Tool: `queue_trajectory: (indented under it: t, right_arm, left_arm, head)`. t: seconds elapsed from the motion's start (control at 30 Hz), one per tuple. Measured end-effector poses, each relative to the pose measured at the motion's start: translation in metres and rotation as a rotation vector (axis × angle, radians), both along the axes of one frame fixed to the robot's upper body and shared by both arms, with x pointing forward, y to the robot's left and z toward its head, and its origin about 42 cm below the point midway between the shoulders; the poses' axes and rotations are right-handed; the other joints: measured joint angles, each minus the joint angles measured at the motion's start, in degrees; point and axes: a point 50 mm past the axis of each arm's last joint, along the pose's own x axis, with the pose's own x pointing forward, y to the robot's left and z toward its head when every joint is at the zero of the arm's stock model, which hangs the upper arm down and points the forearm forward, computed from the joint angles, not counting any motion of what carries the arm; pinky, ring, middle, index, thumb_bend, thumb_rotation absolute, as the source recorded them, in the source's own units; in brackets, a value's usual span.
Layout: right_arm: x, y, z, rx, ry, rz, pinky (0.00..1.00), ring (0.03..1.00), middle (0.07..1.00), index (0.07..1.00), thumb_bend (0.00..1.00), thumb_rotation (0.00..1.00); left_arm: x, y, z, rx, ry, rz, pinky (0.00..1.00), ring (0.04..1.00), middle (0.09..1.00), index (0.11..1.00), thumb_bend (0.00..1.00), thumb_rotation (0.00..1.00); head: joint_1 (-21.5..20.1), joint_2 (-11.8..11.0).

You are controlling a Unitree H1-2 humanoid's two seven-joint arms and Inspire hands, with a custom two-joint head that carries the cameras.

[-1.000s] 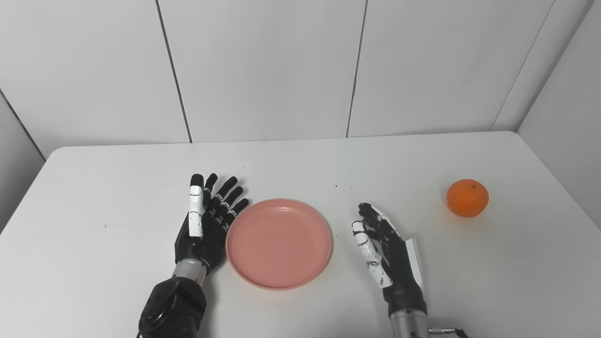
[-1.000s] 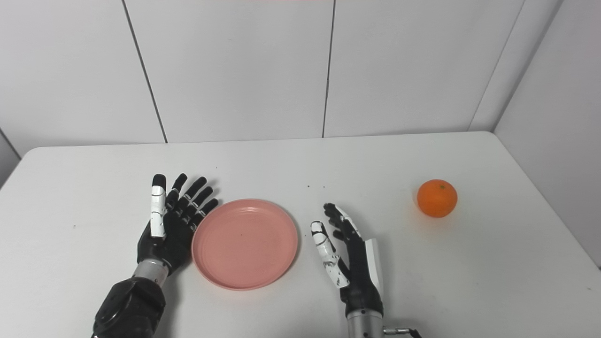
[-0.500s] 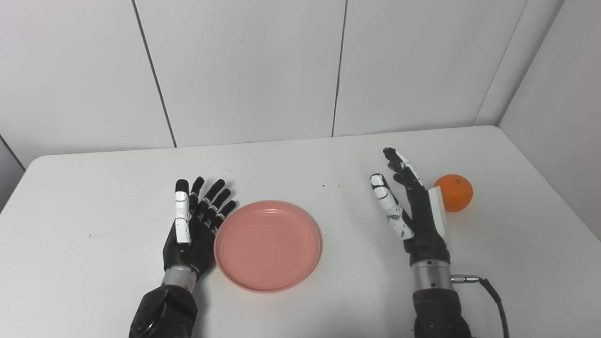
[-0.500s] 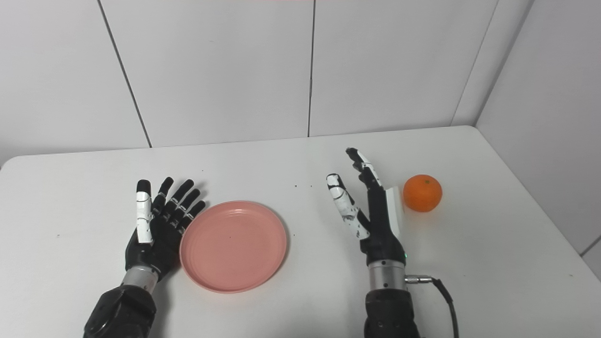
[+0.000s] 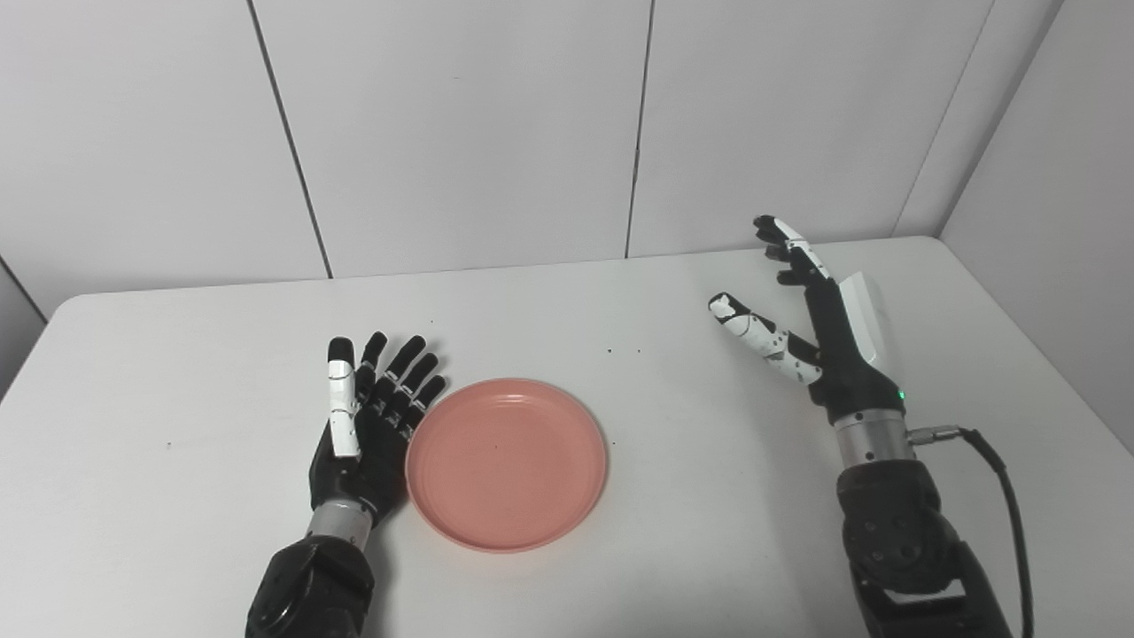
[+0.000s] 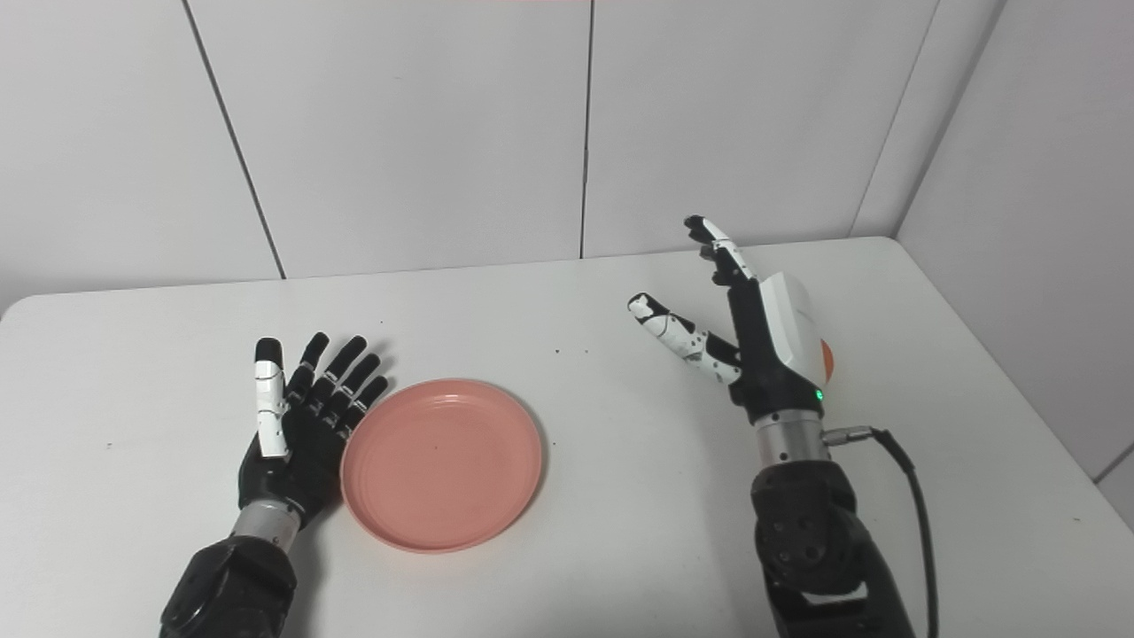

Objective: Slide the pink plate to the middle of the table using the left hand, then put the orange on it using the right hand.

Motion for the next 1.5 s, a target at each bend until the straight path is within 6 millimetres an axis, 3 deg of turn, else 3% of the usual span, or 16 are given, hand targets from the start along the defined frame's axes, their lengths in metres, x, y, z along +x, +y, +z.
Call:
queue_trajectory:
  t: [0.13, 0.23, 0.33, 0.47, 1.1, 1.5]
  right_arm:
    - [0.010, -0.018, 0.018, -0.157, -0.002, -0.035, 0.88, 0.819, 0.802, 0.793, 0.83, 0.92]
    - [0.018, -0.034, 0.030, -0.316, -0.009, -0.086, 0.87, 0.799, 0.787, 0.786, 0.82, 0.94]
    - [0.024, -0.045, 0.024, -0.480, 0.023, -0.134, 0.79, 0.762, 0.764, 0.765, 0.83, 0.89]
    - [0.032, -0.063, 0.009, -0.624, 0.094, -0.181, 0.79, 0.752, 0.759, 0.756, 0.82, 0.85]
    - [0.050, -0.089, -0.018, -0.641, 0.219, -0.223, 0.74, 0.719, 0.738, 0.747, 0.82, 0.86]
    - [0.054, -0.082, -0.039, -0.608, 0.306, -0.188, 0.74, 0.730, 0.747, 0.746, 0.82, 0.85]
  left_arm:
    - [0.001, -0.001, 0.000, 0.000, -0.001, -0.004, 0.86, 0.863, 0.848, 0.987, 0.80, 0.80]
    - [0.001, -0.002, 0.000, 0.001, -0.001, -0.005, 0.84, 0.859, 0.839, 0.990, 0.80, 0.80]
    - [0.001, -0.002, 0.000, 0.000, 0.000, -0.005, 0.83, 0.856, 0.848, 0.988, 0.79, 0.80]
    - [0.001, -0.002, 0.000, 0.000, 0.000, -0.007, 0.81, 0.870, 0.859, 0.982, 0.80, 0.79]
    - [0.000, -0.006, 0.001, -0.009, 0.003, -0.004, 0.81, 0.896, 0.890, 0.993, 0.81, 0.80]
    - [0.000, -0.006, 0.001, -0.009, 0.003, -0.004, 0.84, 0.897, 0.896, 0.994, 0.80, 0.80]
  head:
    - [0.17, 0.26]
    - [0.53, 0.53]
    - [0.88, 0.62]
    - [1.49, 0.97]
    - [1.76, 1.32]
    - [1.93, 1.14]
